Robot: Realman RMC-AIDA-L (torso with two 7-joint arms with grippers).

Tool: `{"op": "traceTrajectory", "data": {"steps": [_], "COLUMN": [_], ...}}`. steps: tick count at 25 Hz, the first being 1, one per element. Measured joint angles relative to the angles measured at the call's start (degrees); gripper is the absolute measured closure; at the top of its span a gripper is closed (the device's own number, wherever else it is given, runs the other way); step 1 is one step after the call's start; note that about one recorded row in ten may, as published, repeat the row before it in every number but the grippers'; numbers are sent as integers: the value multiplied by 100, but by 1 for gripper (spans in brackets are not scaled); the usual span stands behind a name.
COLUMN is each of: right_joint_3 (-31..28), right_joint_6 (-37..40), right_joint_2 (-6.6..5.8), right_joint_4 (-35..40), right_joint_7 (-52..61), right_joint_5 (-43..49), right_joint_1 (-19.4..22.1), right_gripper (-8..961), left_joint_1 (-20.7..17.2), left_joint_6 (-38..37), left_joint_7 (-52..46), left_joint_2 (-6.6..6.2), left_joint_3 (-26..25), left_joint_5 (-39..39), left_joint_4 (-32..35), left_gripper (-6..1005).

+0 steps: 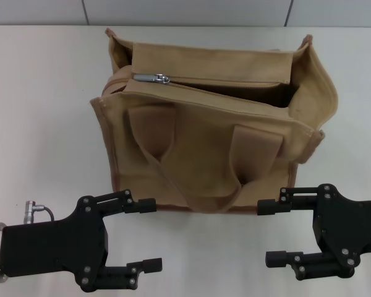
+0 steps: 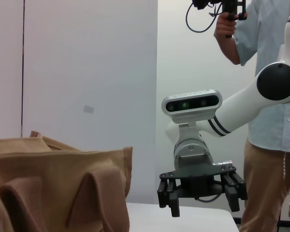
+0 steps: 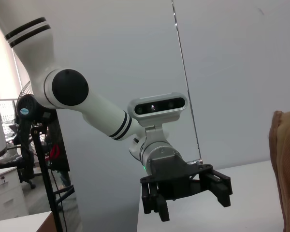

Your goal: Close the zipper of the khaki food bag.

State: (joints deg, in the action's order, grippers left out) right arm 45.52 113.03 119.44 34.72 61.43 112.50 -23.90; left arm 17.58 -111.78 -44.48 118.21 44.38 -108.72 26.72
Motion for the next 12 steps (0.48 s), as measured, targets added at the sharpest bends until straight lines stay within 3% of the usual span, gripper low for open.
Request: {"op": "traceTrajectory", "data": {"steps": [11,12], "right_joint_3": [0,0], "right_joint_6": [-1,-1], "right_joint_2": [0,0], "right_joint_4": [-7,-9], "right_joint_7": [0,0], "right_joint_5": [0,0], "right_joint_1": [6,8], "right_gripper": [263,263], "left_joint_1": [-13,-57], "left_joint_6": [-13,-44], "left_joint_7": [32,65], "left_joint_2": [1,10], "left_joint_3": [-44,-416], "left_joint_5": [33,50], "left_joint_4": [0,-13], "left_gripper": [216,216]}}
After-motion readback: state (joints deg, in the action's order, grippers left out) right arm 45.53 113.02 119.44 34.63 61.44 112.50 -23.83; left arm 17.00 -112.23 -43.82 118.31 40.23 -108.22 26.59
